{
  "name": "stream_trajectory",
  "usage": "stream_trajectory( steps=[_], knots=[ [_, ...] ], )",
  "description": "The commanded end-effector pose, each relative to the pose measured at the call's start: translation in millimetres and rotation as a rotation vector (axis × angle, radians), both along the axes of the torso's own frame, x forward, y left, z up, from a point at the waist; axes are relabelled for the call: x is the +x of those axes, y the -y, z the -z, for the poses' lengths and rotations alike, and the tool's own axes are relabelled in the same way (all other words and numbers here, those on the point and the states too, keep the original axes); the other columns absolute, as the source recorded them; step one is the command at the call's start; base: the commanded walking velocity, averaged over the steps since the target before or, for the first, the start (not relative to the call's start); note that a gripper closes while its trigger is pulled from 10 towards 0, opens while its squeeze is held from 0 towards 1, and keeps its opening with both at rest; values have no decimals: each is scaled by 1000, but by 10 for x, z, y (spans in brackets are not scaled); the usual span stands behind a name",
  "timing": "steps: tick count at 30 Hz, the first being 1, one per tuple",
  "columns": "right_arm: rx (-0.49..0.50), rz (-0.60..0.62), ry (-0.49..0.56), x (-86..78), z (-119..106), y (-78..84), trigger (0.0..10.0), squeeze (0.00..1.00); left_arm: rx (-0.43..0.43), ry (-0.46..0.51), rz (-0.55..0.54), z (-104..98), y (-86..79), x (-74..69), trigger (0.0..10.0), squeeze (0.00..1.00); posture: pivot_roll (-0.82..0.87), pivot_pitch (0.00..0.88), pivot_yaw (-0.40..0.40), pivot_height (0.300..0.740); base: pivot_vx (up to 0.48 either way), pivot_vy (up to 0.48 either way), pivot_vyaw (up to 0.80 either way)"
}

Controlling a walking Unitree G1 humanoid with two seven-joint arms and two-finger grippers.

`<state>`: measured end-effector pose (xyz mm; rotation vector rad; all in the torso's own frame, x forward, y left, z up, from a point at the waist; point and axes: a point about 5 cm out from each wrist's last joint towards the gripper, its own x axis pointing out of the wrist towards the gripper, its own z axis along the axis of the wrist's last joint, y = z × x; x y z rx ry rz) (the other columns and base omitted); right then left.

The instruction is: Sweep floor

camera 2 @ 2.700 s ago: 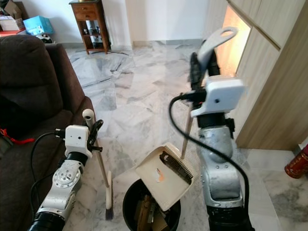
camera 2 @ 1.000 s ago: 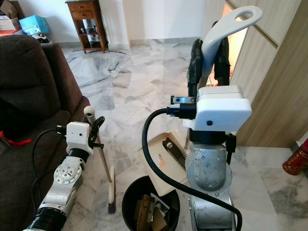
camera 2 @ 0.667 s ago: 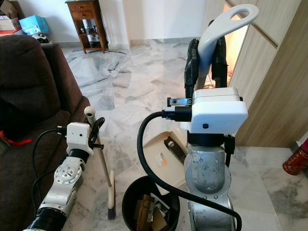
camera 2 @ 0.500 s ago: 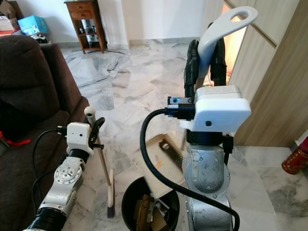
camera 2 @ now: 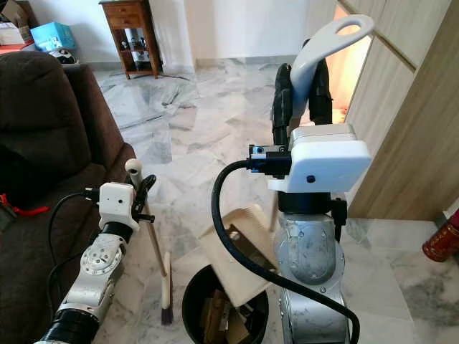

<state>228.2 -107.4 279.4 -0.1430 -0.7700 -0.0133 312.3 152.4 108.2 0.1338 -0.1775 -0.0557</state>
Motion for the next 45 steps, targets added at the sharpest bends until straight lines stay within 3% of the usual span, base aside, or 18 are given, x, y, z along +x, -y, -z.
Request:
stream_trajectory(
  steps=[1, 11, 28, 32, 41, 44, 45],
  knots=[
    [-2, -34, 84, -98, -115, -60, 10000, 0, -2, 55, 0, -101, -13, 31, 10000, 0, -103, 0, 85, 740, 0, 0, 0],
    [201, -107, 7, -48, -74, -10, 10000, 0, -1, 54, 0, -94, -16, 30, 10000, 0, -99, 0, 83, 740, 0, 0, 0],
    [84, -102, 29, -61, -70, -46, 10000, 0, -1, 54, 1, -93, -19, 28, 10000, 0, -97, 0, 82, 740, 0, 0, 0],
    [168, -151, -21, -33, -20, -62, 10000, 0, 0, 53, 3, -93, -16, 29, 10000, 0, -99, 0, 82, 740, 0, 0, 0],
    [131, -135, -32, -14, -1, -45, 10000, 0, 0, 49, 2, -82, -17, 26, 10000, 0, -99, 0, 82, 740, 0, 0, 0],
    [37, -74, 2, -21, -21, -35, 10000, 0, 0, 49, 2, -84, -21, 26, 10000, 0, -96, 0, 83, 740, 0, 0, 0],
    [47, -83, -4, -17, -14, -39, 10000, 0, 0, 49, 2, -83, -21, 26, 10000, 0, -96, 0, 83, 740, 0, 0, 0]
  ],
)
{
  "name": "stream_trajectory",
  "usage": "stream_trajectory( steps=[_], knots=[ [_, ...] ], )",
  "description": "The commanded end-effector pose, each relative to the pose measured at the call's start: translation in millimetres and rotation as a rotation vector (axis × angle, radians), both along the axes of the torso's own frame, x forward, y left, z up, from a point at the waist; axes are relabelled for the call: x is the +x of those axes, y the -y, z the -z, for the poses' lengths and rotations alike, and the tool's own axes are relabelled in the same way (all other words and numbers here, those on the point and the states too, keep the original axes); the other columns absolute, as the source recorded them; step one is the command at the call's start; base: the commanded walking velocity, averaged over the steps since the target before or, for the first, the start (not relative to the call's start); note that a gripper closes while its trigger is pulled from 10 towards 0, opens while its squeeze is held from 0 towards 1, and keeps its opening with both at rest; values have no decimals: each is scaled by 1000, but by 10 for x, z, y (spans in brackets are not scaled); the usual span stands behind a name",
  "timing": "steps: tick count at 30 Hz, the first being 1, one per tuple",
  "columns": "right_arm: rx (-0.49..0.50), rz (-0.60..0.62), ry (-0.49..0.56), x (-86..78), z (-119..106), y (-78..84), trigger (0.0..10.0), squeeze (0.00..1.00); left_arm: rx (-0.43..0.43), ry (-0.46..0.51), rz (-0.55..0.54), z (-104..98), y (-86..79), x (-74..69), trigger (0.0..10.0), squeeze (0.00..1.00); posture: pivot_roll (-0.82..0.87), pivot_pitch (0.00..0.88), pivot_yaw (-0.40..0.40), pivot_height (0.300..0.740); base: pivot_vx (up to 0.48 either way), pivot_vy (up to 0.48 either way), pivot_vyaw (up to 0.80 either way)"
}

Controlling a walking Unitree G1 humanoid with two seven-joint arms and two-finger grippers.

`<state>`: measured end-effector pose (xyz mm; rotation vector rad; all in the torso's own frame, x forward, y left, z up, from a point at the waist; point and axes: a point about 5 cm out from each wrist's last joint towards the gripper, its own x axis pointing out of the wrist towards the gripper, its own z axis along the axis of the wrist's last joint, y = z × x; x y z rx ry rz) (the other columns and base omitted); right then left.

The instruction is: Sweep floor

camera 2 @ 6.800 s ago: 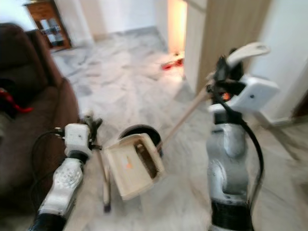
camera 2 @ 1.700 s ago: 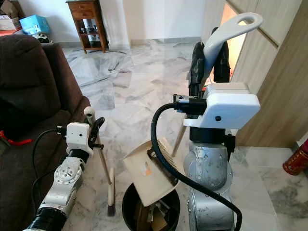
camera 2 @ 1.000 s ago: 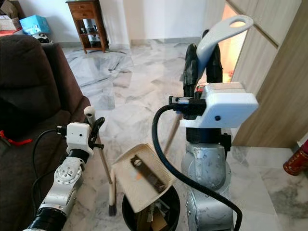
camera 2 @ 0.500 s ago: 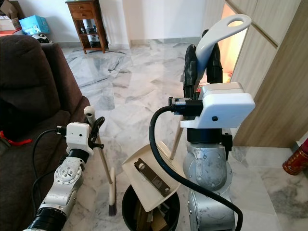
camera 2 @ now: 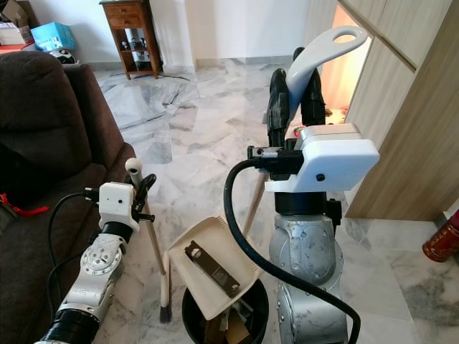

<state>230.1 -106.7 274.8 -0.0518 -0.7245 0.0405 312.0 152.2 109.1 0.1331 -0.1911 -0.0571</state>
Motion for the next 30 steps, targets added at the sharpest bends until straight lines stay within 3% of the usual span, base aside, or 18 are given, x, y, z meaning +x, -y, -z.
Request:
stream_trajectory(
  steps=[1, 5, 12, 30],
  knots=[
    [-15, -3, 46, -36, -61, -32, 10000, 0, 1, 35, -1, -74, -23, 29, 10000, 0, -96, 0, 83, 740, 0, 0, 0],
    [-10, -10, 39, -35, -55, -39, 10000, 0, 2, 35, 0, -76, -26, 30, 10000, 0, -95, 0, 83, 740, 0, 0, 0],
    [85, -63, -16, -9, -12, -39, 10000, 0, 3, 34, 1, -75, -26, 30, 10000, 0, -96, 0, 84, 740, 0, 0, 0],
    [-21, 16, 37, -25, -49, -4, 10000, 0, 3, 32, 3, -71, -28, 27, 10000, 0, -93, 0, 85, 740, 0, 0, 0]
  ],
)
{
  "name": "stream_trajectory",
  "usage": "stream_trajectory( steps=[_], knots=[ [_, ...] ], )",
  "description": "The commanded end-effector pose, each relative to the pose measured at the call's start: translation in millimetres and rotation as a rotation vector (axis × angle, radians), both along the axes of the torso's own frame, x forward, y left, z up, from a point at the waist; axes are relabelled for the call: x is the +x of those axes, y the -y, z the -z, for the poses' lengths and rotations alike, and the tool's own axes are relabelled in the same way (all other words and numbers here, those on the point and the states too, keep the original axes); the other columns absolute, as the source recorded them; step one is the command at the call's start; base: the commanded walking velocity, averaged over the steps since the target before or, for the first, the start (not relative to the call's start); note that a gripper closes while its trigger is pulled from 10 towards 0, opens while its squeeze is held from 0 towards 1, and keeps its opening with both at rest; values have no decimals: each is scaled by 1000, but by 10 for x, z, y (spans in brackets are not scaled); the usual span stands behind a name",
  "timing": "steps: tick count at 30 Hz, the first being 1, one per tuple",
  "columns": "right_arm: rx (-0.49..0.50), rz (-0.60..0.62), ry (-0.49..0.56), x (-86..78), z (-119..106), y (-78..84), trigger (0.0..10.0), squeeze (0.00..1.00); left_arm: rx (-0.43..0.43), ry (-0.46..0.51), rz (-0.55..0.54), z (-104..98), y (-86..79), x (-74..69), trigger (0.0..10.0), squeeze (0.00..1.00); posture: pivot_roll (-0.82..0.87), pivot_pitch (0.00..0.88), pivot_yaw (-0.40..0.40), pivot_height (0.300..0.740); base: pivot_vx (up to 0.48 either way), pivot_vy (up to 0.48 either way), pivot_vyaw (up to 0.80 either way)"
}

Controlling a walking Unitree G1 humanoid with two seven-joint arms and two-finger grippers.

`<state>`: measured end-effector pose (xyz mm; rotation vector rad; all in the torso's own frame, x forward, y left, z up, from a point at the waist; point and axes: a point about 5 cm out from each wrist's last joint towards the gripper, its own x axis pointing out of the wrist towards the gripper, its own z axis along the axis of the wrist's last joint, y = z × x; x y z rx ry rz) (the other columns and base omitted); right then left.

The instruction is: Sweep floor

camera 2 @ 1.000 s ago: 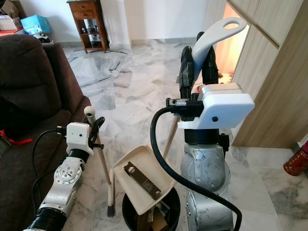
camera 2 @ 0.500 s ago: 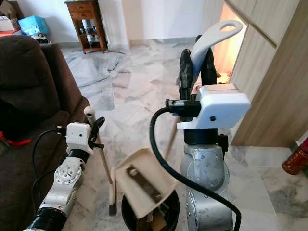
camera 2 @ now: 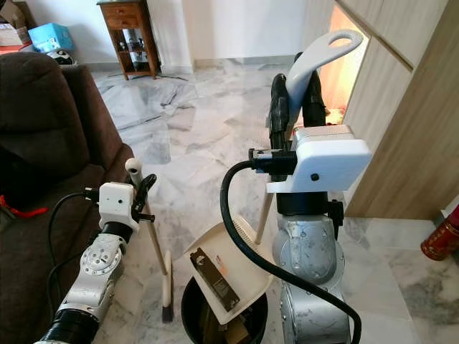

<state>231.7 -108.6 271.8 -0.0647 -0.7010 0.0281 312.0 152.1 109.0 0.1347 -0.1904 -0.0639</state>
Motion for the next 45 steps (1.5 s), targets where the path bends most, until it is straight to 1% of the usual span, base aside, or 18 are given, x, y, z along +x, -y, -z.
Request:
stream_trajectory(
  steps=[1, 3, 5, 12, 15, 17, 20, 24, 27, 29, 31, 32, 33, 36, 37, 39, 45],
  knots=[
    [-24, 4, 65, -45, -82, -26, 10000, 0, 1, 32, -4, -71, -29, 27, 10000, 0, -93, 0, 85, 740, 0, 0, 0],
    [-57, 25, 83, -56, -91, -27, 10000, 0, 1, 32, -4, -71, -29, 27, 10000, 0, -93, 0, 86, 740, 0, 0, 0],
    [-72, 22, 98, -69, -100, -46, 10000, 0, 2, 31, -3, -71, -29, 28, 10000, 0, -93, 0, 86, 740, 0, 0, 0],
    [-40, 6, 110, -88, -127, -54, 10000, 0, 2, 31, -2, -70, -28, 29, 10000, 0, -93, 0, 87, 740, 0, 0, 0],
    [4, -17, 101, -93, -129, -59, 10000, 0, 1, 31, -2, -69, -29, 30, 10000, 0, -93, 0, 87, 740, 0, 0, 0],
    [67, -40, 68, -75, -105, -48, 10000, 0, 1, 31, -1, -68, -26, 30, 10000, 0, -93, 0, 87, 740, 0, 0, 0],
    [91, -35, 60, -63, -96, -20, 10000, 0, 1, 30, -1, -68, -26, 30, 10000, 0, -92, 0, 87, 740, 0, 0, 0],
    [35, -27, 71, -60, -98, -21, 10000, 0, 1, 30, -1, -67, -27, 30, 10000, 0, -94, 0, 86, 740, 0, 0, 0],
    [30, -29, 72, -61, -96, -27, 10000, 0, 0, 30, -1, -66, -27, 30, 10000, 0, -94, 0, 86, 740, 0, 0, 0],
    [-4, -14, 87, -67, -99, -36, 10000, 0, 1, 28, 0, -63, -28, 30, 10000, 0, -94, 0, 86, 740, 0, 0, 0],
    [-13, -12, 90, -68, -100, -38, 10000, 0, 1, 28, 0, -63, -28, 30, 10000, 0, -94, 0, 86, 740, 0, 0, 0],
    [-42, 5, 107, -77, -110, -36, 10000, 0, 1, 28, 1, -63, -26, 30, 10000, 0, -94, 0, 86, 740, 0, 0, 0],
    [-97, 7, 121, -84, -114, -60, 10000, 0, 1, 27, 1, -59, -27, 29, 10000, 0, -96, 0, 88, 740, 0, 0, 0],
    [-104, -5, 115, -85, -99, -79, 10000, 0, 1, 27, 2, -57, -22, 27, 10000, 0, -98, 0, 87, 740, 0, 0, 0],
    [-66, -13, 100, -79, -86, -75, 10000, 0, 1, 27, 3, -57, -21, 28, 10000, 0, -96, 0, 87, 740, 0, 0, 0],
    [-56, -16, 96, -77, -82, -74, 10000, 0, 0, 27, 2, -57, -21, 28, 10000, 0, -96, 0, 87, 740, 0, 0, 0],
    [-79, 3, 90, -63, -67, -57, 10000, 0, 0, 25, 3, -54, -18, 28, 10000, 0, -95, 0, 87, 740, 0, 0, 0]
  ],
)
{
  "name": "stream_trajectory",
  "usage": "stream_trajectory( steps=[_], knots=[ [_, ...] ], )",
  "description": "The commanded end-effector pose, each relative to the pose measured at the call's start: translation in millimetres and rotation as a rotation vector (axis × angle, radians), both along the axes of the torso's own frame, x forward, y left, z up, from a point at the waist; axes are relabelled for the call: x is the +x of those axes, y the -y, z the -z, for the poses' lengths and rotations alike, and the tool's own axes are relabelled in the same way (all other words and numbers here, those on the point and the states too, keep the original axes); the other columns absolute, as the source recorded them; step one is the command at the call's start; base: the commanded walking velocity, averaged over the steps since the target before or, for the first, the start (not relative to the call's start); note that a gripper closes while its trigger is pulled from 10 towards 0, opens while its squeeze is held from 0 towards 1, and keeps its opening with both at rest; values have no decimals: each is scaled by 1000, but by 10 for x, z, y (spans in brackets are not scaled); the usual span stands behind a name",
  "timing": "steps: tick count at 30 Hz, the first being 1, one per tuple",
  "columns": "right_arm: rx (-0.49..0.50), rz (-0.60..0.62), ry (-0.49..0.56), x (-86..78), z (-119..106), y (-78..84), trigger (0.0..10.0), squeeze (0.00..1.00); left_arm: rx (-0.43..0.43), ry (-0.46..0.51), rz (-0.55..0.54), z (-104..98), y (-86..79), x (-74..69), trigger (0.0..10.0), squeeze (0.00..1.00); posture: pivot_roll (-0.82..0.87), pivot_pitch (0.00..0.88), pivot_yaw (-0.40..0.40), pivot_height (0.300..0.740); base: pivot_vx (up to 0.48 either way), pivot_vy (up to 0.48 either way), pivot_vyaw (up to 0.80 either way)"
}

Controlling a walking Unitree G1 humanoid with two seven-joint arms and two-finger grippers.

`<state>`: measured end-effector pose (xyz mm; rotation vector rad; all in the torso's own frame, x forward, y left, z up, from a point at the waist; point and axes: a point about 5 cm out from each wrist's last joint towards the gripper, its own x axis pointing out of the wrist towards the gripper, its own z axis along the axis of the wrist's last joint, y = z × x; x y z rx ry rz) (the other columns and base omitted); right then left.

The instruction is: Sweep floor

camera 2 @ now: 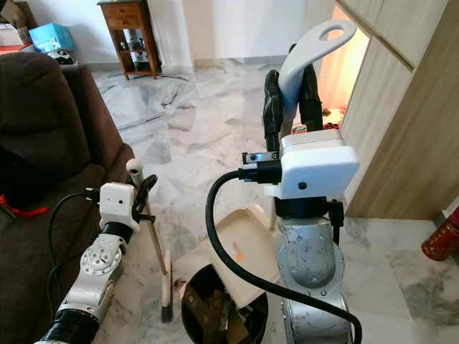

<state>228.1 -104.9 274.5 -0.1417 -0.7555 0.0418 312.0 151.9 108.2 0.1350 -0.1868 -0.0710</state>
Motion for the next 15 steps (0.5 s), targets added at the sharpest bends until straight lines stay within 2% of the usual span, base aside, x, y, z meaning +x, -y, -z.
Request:
stream_trajectory(
  steps=[1, 7, 9, 11, 14, 15],
  knots=[
    [-22, 11, 31, -19, -27, -5, 10000, 0, -1, 29, -3, -60, -20, 29, 10000, 0, -95, 0, 87, 740, 0, 0, 0],
    [-52, 106, 3, 34, 31, 117, 10000, 0, -1, 26, -4, -55, -21, 28, 10000, 0, -95, 0, 87, 740, 0, 0, 0],
    [-51, 176, -31, 74, 82, 230, 10000, 0, -1, 27, -5, -58, -22, 24, 10000, 0, -95, 0, 87, 740, 0, 0, 0],
    [-48, 199, -42, 86, 94, 261, 10000, 0, -1, 27, -5, -58, -24, 24, 10000, 0, -95, 0, 87, 740, 0, 0, 0],
    [-3, 324, -109, 126, 176, 437, 10000, 0, 0, 26, -5, -58, -26, 25, 10000, 0, -94, 0, 88, 740, 0, 0, 0],
    [31, 365, -144, 146, 234, 540, 10000, 0, 0, 26, -5, -59, -27, 25, 10000, 0, -94, 0, 88, 740, 0, 0, 0]
  ],
)
